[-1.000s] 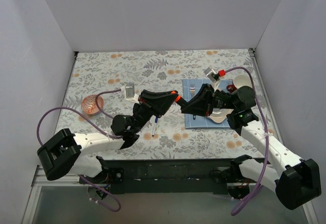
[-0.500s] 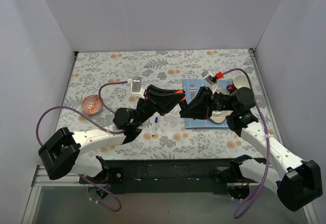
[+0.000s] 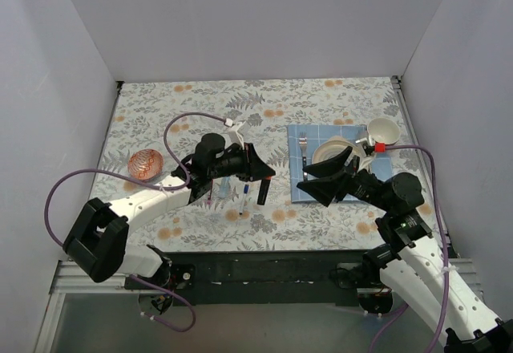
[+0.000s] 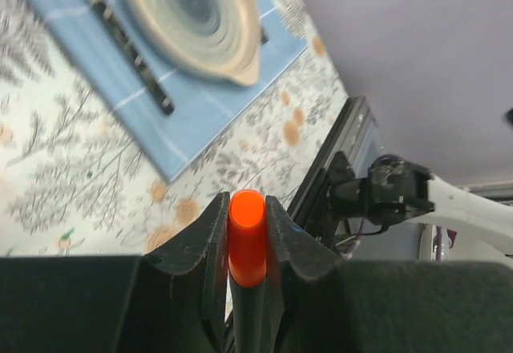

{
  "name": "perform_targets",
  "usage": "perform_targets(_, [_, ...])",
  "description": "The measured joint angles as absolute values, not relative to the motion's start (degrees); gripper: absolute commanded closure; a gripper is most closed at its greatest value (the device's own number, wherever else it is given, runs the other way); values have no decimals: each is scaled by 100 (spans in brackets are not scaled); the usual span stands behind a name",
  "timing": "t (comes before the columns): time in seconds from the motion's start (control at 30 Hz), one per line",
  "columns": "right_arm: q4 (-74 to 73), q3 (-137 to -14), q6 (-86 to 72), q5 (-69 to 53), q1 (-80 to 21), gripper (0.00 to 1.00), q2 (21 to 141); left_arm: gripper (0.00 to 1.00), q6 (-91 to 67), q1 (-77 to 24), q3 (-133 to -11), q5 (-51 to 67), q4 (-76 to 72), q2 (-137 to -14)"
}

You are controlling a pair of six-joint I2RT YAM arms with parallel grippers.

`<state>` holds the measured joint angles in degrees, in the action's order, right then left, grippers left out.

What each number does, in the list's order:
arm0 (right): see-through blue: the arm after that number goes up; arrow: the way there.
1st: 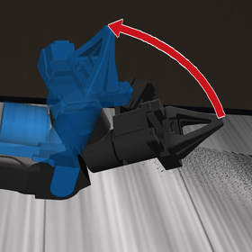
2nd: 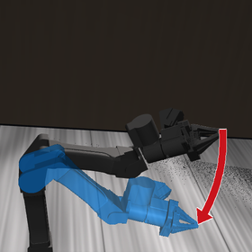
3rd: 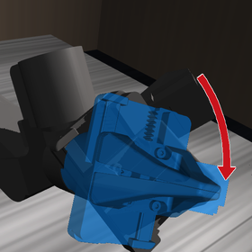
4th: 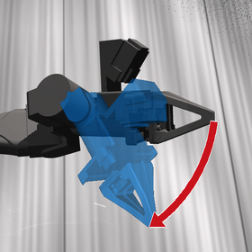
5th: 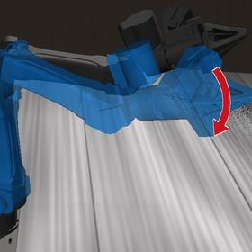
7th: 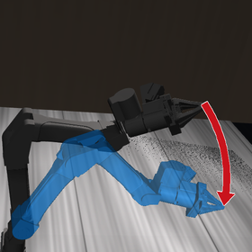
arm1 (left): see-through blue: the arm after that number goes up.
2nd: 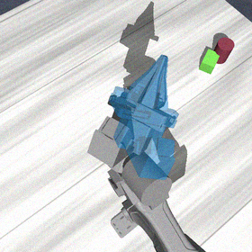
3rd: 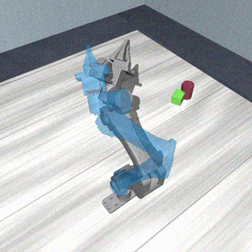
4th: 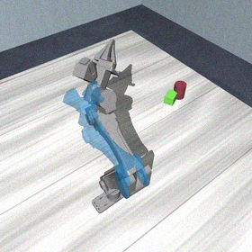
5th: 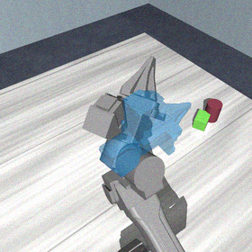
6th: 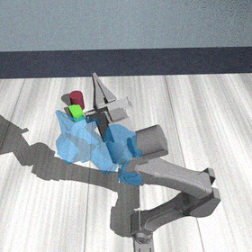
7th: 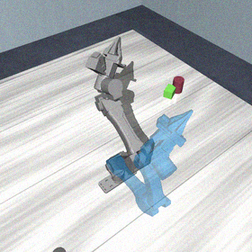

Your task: Insert the pens into the pen caps

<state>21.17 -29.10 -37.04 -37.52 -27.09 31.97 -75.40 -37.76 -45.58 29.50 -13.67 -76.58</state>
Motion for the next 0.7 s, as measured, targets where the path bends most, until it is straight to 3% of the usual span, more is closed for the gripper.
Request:
perform_targets(0.1, [1769, -2910, -3514, -3485, -2709, 27, 3227, 99, -7649, -3798, -4230, 2840, -1221, -7867])
perform_targets(0.13, [1658, -2910, -3459, -3430, -2709, 27, 3306, 91, -7695, -3802, -4158, 2808, -1194, -8018])
perform_targets(0.43, [1293, -2902, -3336, -3256, -2709, 27, 3677, 89, -7747, -3811, -4125, 2585, -1050, -9218])
perform_targets(0.53, [1293, -2902, -3288, -3201, -2709, 27, 3614, 83, -7647, -3811, -4261, 2423, -930, -9428])
perform_targets(0.57, [1288, -2902, -3277, -3186, -2709, 27, 3603, 79, -7599, -3811, -4340, 2351, -884, -9494])
perform_targets(0.67, [1232, -2904, -3247, -3142, -2709, 27, 3597, 52, -7465, -3811, -4582, 2143, -770, -9655])
perform_targets(0.7, [1175, -2904, -3229, -3120, -2709, 26, 3594, 34, -7415, -3811, -4646, 2075, -742, -9688])
